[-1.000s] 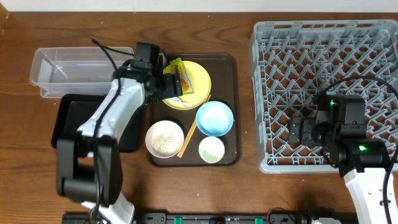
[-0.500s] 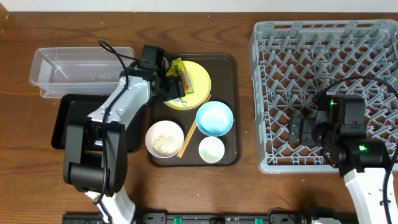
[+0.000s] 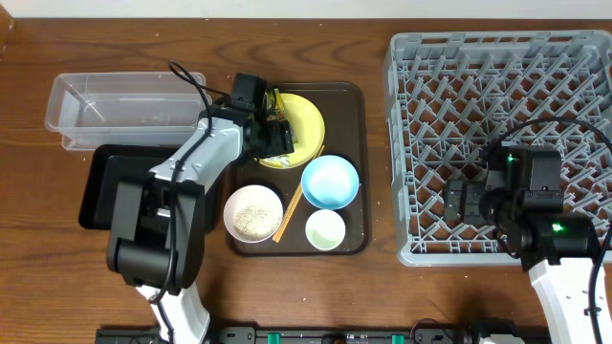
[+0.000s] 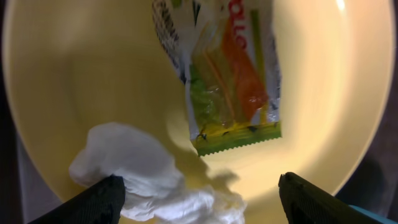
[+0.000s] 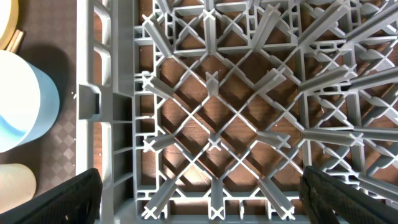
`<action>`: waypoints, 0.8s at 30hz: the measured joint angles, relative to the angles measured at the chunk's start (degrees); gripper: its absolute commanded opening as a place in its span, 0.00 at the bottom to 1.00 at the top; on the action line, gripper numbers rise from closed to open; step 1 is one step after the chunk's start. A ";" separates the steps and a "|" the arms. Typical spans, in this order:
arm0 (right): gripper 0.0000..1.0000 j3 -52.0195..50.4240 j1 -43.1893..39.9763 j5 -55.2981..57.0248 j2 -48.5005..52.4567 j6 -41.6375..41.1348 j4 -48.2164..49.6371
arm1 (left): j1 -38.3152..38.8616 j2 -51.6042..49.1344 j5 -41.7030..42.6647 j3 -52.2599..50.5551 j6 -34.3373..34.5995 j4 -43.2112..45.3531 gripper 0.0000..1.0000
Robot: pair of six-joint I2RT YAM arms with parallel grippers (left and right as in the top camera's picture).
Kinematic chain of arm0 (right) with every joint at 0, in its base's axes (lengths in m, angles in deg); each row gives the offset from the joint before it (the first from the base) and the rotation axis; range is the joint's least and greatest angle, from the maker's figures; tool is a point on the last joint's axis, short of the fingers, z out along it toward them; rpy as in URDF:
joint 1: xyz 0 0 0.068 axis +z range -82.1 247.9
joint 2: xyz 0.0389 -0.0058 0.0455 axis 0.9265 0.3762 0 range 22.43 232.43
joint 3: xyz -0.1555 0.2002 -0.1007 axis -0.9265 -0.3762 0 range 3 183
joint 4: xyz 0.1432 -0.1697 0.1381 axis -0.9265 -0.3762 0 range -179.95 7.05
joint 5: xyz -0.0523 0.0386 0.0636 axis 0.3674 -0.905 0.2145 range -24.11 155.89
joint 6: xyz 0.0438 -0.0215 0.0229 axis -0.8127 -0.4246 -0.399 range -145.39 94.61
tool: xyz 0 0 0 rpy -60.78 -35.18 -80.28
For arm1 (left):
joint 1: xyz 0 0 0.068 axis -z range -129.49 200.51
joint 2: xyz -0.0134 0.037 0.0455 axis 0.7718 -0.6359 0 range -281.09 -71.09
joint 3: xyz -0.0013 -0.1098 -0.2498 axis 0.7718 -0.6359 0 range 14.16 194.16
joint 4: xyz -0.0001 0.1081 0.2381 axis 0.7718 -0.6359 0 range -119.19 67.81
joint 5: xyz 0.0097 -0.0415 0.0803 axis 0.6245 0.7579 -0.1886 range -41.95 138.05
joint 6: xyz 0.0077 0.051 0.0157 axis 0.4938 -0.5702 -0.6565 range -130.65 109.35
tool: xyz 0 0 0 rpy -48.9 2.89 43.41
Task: Sort waste into correct bins and load items into the dishwasher rack
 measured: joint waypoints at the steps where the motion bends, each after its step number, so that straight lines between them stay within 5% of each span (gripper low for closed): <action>1: 0.99 0.00 0.00 0.00 0.00 -0.02 0.00 | 0.07 -0.24 -0.20 0.00 0.02 -0.22 0.78; 13: 0.99 0.00 0.00 0.00 0.00 -0.02 0.00 | 0.09 -0.50 -0.94 0.00 1.11 -1.99 0.29; 24: 0.99 0.00 0.00 0.00 0.00 -0.02 0.00 | 0.09 -0.50 -0.96 0.00 1.05 -2.32 0.06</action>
